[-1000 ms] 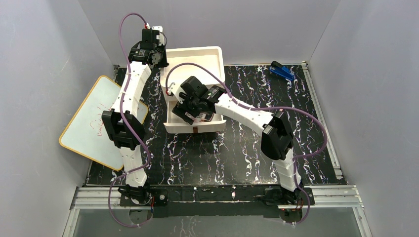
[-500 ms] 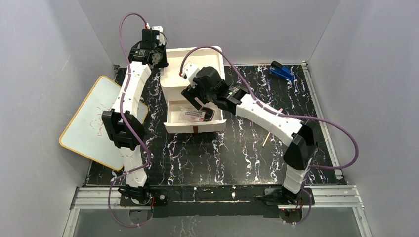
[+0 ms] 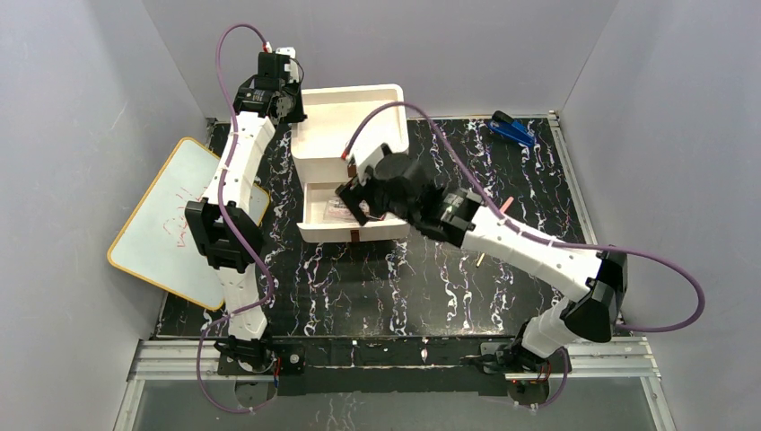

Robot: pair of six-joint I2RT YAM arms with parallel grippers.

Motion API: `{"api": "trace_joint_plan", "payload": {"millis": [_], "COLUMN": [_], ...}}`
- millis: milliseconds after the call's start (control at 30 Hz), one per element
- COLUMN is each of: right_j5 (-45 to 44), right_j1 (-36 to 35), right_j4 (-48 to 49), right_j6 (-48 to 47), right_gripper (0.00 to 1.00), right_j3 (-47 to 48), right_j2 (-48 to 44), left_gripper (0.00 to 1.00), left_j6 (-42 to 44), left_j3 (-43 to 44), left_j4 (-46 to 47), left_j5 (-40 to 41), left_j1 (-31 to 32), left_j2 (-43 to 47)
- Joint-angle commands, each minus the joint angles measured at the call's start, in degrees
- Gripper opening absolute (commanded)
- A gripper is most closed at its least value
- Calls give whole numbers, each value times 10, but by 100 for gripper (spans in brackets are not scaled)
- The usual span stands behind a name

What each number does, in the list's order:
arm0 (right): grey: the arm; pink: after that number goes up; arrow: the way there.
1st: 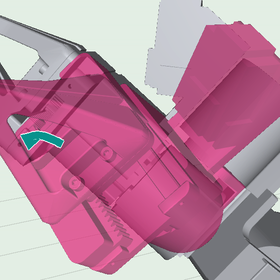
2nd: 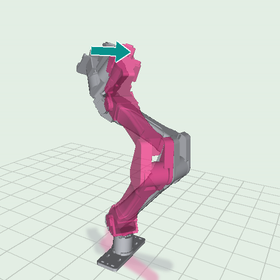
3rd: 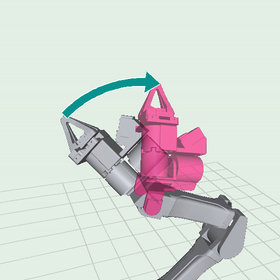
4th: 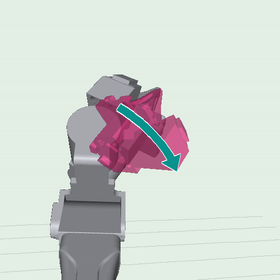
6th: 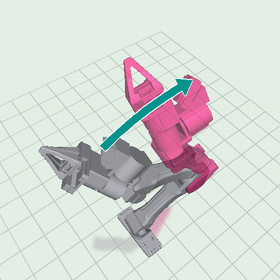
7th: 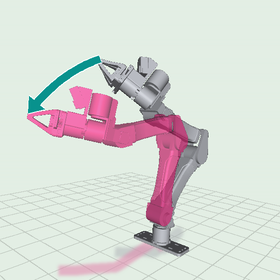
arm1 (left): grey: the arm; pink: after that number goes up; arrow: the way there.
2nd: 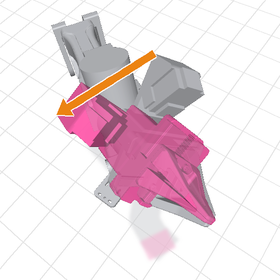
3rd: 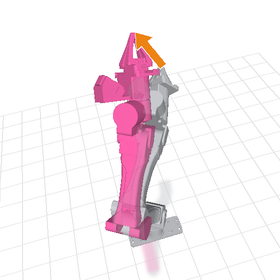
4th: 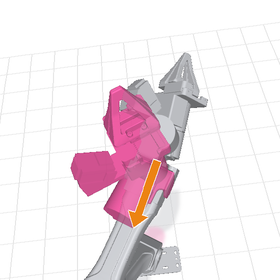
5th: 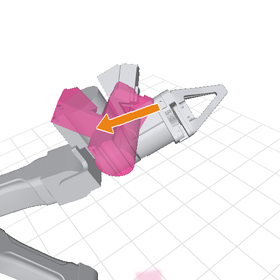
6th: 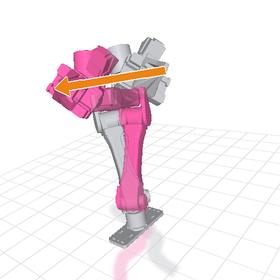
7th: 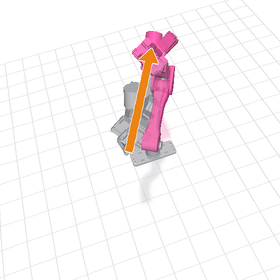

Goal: Organize the makeup

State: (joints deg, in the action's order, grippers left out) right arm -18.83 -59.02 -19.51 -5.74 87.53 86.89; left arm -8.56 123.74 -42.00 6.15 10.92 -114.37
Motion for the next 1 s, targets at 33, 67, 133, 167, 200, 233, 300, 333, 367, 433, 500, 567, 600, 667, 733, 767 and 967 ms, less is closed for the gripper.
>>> {"api": "trace_joint_plan", "payload": {"millis": [33,67,133,167,200,233,300,333,367,433,500,567,600,667,733,767,967], "right_j5": [-59,-67,-71,-82,-88,-98,-115,-124,-133,-148,-152,-154,-152,-157,-163,-169,-194], "right_j1": [-75,-83,-91,-95,-96,-96,-96,-95,-95,-95,-92,-88,-87,-84,-80,-77,-50], "right_j4": [11,11,6,1,-2,-6,-9,-13,-17,-28,-37,-55,-59,-59,-48,-43,3], "right_j6": [150,190,244,271,293,311,336,343,347,356,359,372,375,382,383,383,341], "right_gripper": [92,92,92,92,93,93,94,95,96,98,98,98,98,98,98,98,98], "right_j3": [-66,-73,-82,-85,-88,-90,-90,-87,-80,-62,-39,-16,-9,-2,-2,-1,13], "right_j2": [3,7,20,28,36,45,62,71,81,100,120,141,149,160,167,169,180], "left_gripper": [0,0,0,0,0,0,0,0,0,0,0,0,0,0,0,0,0], "left_j6": [-21,-23,-30,-34,-38,-43,-48,-51,-52,-53,-53,-52,-51,-50,-48,-46,-44], "left_j3": [-31,-33,-38,-41,-44,-46,-51,-54,-56,-62,-68,-72,-73,-77,-82,-86,-117], "left_j4": [-140,-136,-131,-126,-122,-120,-117,-116,-115,-113,-112,-112,-112,-112,-111,-109,-102], "left_j5": [-35,-29,-21,-18,-13,-9,-4,-3,-2,0,3,4,4,1,-7,-9,-21], "left_j1": [25,25,25,25,25,25,25,25,25,25,25,25,25,25,25,25,26], "left_j2": [-47,-47,-45,-43,-41,-39,-37,-35,-33,-29,-23,-20,-17,-13,-8,-6,16]}}
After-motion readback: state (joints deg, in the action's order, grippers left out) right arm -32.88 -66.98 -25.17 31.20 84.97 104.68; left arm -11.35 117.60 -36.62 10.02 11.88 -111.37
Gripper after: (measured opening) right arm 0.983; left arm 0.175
